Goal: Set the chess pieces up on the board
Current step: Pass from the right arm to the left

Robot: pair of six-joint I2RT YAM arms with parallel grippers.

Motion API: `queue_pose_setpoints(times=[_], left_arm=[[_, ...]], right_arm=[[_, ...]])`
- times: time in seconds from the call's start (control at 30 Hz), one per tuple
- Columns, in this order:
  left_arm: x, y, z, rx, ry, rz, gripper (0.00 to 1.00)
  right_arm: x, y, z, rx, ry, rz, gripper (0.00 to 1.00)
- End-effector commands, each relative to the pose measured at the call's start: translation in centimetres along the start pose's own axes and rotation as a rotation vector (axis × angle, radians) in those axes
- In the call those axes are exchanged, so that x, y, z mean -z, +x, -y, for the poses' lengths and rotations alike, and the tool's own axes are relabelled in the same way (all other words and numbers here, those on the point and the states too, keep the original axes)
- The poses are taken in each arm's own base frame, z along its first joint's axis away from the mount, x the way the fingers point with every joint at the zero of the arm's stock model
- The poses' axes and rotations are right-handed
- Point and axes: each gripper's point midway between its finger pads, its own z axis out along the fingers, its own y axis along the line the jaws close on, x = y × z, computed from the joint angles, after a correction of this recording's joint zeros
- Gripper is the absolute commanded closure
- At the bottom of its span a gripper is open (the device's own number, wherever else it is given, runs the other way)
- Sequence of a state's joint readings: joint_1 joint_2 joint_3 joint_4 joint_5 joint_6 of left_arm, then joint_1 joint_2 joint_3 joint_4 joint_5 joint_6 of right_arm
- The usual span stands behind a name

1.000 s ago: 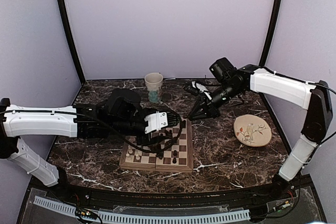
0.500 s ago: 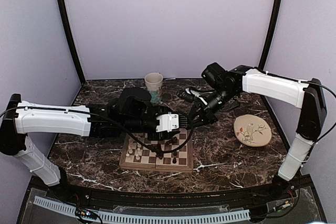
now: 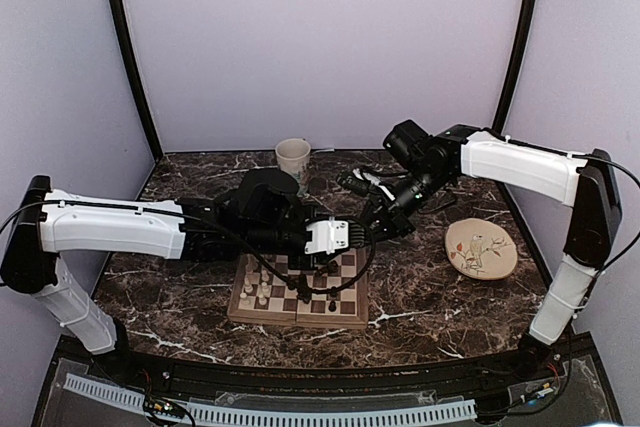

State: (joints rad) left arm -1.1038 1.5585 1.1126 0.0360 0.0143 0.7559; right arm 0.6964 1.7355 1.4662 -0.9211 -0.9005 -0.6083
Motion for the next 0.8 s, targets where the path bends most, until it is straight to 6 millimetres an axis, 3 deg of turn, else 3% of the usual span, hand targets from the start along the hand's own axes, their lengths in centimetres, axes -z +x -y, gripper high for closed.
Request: queue_pose_setpoints(times=[0.0, 0.33, 0.47, 0.57, 0.67, 0.77], left_arm=[[0.2, -1.6, -0.5, 0.011, 0.006, 0.041, 0.73], [-0.7, -1.4, -0.1, 0.030, 0.032, 0.029, 0.87], [-1.0, -0.7, -0.6, 0.069, -0.010, 0.000, 0.93], [-0.6, -0.3, -2.2, 0.184, -0.084, 0.027, 0.96], [-0.1, -0.4, -3.5, 0.393, -0.124, 0.106, 0.97], [0.4, -1.0, -4.5, 0.518, -0.177, 0.201, 0.96]], right_arm=[[-0.1, -0.8, -0.3, 0.020, -0.017, 0.014, 0.94], [-0.2, -0.6, -0.3, 0.013, -0.015, 0.010, 0.94], [0.4, -1.1, -0.4, 0.018, 0.000, 0.021, 0.83], [2.6, -1.9, 0.0, 0.019, 0.046, 0.072, 0.73], [6.6, -3.0, 1.3, -0.026, 0.102, 0.203, 0.62], [9.8, -4.2, 2.2, -0.096, 0.134, 0.349, 0.58]])
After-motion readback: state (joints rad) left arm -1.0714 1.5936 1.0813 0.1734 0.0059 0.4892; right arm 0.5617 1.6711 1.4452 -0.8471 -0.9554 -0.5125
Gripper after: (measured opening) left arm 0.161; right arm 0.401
